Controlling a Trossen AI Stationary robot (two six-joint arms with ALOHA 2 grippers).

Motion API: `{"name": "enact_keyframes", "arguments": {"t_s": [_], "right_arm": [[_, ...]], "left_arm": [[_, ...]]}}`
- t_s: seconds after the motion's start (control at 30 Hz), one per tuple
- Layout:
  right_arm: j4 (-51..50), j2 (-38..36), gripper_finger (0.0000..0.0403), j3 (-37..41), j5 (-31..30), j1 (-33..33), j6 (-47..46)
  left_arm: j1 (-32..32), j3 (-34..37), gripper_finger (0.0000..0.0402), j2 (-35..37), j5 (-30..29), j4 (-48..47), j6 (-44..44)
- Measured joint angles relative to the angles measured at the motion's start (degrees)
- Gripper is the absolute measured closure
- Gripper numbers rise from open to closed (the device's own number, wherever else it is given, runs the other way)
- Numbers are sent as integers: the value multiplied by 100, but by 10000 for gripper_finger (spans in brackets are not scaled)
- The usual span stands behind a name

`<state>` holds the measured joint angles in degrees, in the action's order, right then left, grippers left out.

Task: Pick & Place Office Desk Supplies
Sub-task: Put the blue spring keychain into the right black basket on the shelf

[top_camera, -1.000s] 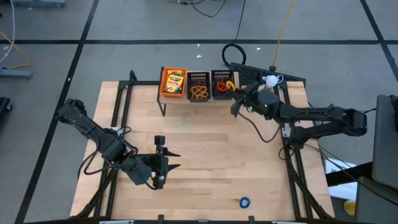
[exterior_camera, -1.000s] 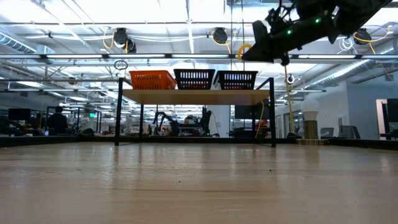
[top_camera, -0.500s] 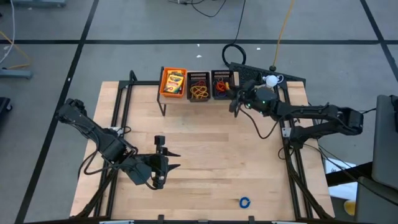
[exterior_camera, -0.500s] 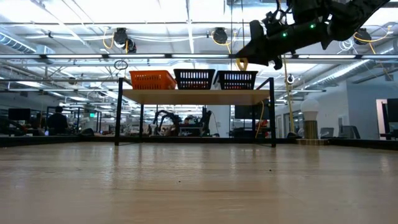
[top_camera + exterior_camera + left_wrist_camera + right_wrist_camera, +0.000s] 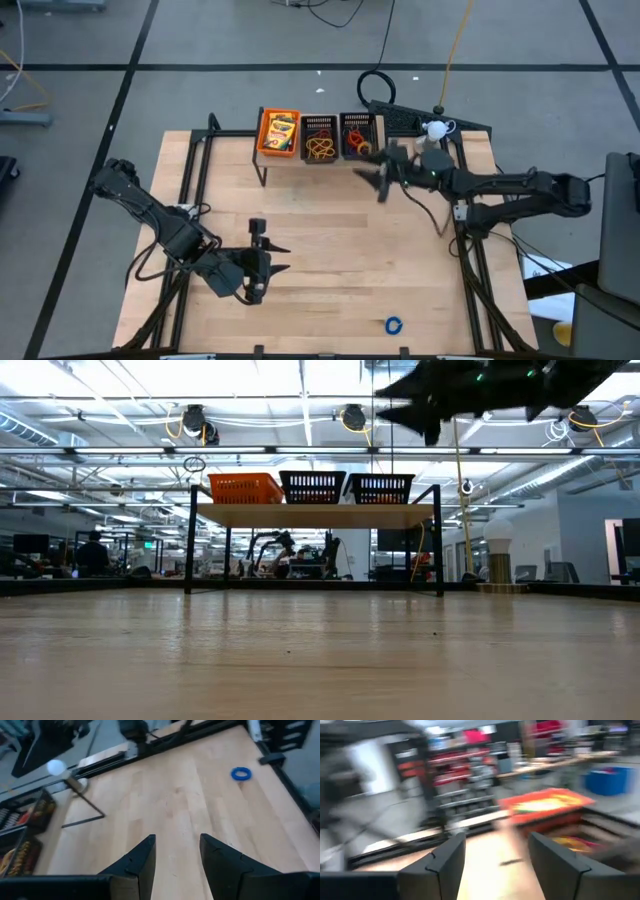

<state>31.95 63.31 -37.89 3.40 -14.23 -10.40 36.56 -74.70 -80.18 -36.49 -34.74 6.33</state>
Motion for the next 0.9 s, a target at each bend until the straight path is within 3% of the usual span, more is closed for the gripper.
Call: {"name": "enact_keyframes", "arguments": {"t_s": [0.13, 0.3, 0.53, 0.7, 0.9], "right_arm": [[-678, -323, 211, -2, 98, 1004, 412], [-1801, -486, 228, -2, -758, 2623, 731], [-2059, -175, 236, 0, -1575, 4672, 343], [-1573, 397, 236, 0, -1697, 5492, 38], [-1296, 1175, 236, 0, -1683, 5889, -319]], "left_arm": [[-99, 0, 252, 0, 662, 53, -106], [-267, 0, 252, 0, 1496, 212, -121], [-329, 0, 252, -2, 1566, 374, -247], [-306, 0, 252, -2, 1567, 391, -479], [-310, 0, 252, -2, 1565, 311, -450]]}}
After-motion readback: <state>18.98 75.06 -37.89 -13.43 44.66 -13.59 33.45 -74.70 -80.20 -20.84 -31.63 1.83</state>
